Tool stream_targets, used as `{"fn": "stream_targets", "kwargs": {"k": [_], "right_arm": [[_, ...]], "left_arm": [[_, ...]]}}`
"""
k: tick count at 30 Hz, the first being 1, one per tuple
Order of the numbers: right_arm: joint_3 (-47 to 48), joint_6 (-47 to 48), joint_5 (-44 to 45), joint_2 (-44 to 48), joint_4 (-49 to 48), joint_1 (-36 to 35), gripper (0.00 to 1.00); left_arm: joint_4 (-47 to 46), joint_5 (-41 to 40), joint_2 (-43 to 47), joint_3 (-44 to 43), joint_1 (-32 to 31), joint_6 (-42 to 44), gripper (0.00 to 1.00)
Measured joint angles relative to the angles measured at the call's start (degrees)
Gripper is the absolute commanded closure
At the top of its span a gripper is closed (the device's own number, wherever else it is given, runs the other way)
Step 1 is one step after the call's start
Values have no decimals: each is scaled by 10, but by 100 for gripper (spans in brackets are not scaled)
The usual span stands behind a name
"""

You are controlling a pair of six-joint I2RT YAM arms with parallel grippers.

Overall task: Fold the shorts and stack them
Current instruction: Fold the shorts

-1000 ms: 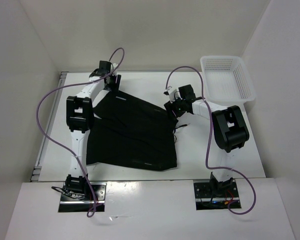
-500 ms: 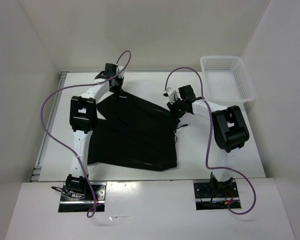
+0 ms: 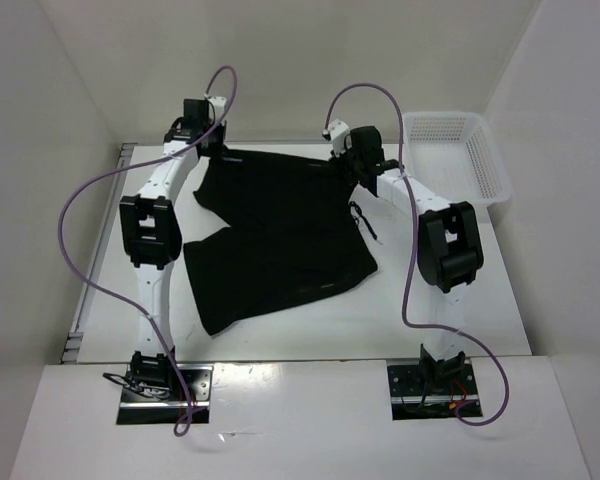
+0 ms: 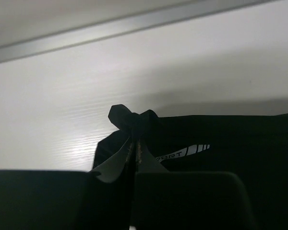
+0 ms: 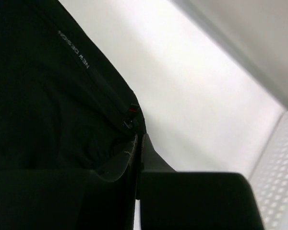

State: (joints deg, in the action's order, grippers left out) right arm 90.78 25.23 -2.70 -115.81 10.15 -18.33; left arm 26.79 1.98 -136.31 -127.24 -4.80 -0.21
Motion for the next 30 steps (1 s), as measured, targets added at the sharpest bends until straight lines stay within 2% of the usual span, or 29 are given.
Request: {"fn": "stream_targets", "kwargs": {"k": [5, 9, 14, 20, 25, 30], "right_arm": [[20, 28, 12, 9, -10, -8, 100], [-35, 64, 15, 52, -8, -23, 100], [-142, 110, 16, 151, 14, -46, 100], [-213, 170, -17, 246, 64, -56, 100], [-235, 229, -41, 287, 133, -58, 100], [-274, 269, -77, 314, 211, -87, 100]], "left_arm": [[-3, -22, 124, 71, 5, -1, 100], [-12, -37, 269, 235, -4, 0, 100], [12, -65, 431, 439, -27, -1, 100], [69, -70, 532, 545, -53, -1, 100], [102, -69, 628, 667, -104, -2, 100], [143, -81, 709, 743, -143, -1, 100]]}}
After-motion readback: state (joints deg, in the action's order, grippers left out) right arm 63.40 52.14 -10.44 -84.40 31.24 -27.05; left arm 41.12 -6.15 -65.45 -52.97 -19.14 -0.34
